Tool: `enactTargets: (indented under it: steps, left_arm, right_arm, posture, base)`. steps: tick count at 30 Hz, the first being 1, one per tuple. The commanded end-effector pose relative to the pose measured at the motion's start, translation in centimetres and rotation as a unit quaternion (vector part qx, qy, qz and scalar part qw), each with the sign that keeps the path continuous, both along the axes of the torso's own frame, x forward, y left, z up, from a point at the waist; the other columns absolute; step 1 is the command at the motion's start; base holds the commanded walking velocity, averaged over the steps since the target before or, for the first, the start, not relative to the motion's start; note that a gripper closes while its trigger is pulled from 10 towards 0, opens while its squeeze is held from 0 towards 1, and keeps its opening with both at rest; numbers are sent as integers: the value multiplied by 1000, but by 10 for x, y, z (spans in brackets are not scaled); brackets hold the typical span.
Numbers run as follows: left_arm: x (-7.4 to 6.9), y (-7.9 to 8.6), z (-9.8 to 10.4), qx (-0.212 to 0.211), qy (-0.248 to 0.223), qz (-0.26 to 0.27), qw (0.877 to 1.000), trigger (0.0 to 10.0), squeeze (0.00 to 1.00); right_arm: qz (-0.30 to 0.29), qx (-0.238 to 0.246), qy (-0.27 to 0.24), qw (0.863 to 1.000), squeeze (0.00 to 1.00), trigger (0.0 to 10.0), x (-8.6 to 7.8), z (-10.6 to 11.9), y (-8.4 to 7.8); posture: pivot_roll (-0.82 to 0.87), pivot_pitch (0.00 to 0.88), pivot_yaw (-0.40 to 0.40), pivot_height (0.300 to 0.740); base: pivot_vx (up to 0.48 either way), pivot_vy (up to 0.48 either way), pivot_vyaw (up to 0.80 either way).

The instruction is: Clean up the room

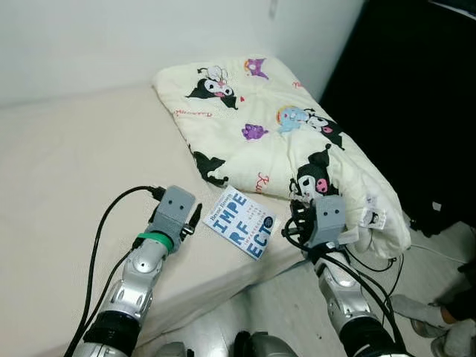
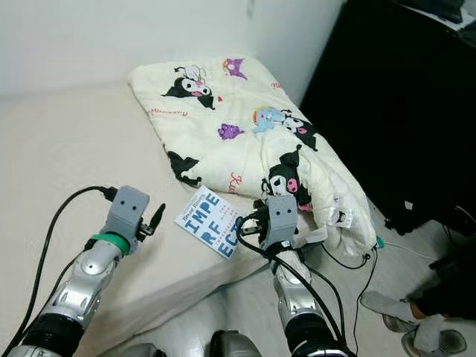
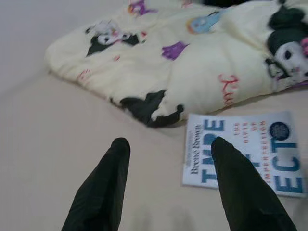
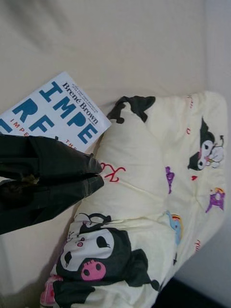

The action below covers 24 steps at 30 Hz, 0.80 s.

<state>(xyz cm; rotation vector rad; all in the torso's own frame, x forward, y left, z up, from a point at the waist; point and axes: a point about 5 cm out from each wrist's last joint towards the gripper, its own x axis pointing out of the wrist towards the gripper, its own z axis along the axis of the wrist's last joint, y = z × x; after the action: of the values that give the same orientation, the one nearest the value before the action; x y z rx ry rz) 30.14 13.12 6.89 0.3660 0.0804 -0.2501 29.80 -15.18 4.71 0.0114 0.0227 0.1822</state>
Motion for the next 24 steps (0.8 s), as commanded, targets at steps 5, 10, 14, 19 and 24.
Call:
enactTargets:
  steps: [5,10,14,19,24]
  left_arm:
    - [-3,-7,-3,9,-1,-15,1000,10000,0]
    - [-3,-10,-1,14,-5,-19,1000,10000,0]
    - [-2,-10,-1,14,-5,-19,1000,10000,0]
    - [-1,-9,0,16,-8,-16,1000,10000,0]
    - [-1,-8,1,17,-9,-16,1000,10000,0]
  right_arm:
    - [-11,14,24,1000,0,10000,-6,-10,-5]
    - [-14,18,29,999,0,10000,-7,-12,-6]
    - [-15,19,29,999,0,10000,-7,-12,-6]
    - [-13,23,28,999,0,10000,-7,-11,-5]
    - [-10,29,26,999,0,10000,-6,-10,-4]
  posture:
    - [12,15,-11,665]
    - [10,16,-7,650]
    - [10,16,-6,640]
    - [13,17,-1,620]
    - [13,18,2,605]
  base:
    - [0,0,0]
    - [0,0,0]
    - [0,0,0]
    - [0,0,0]
    - [0,0,0]
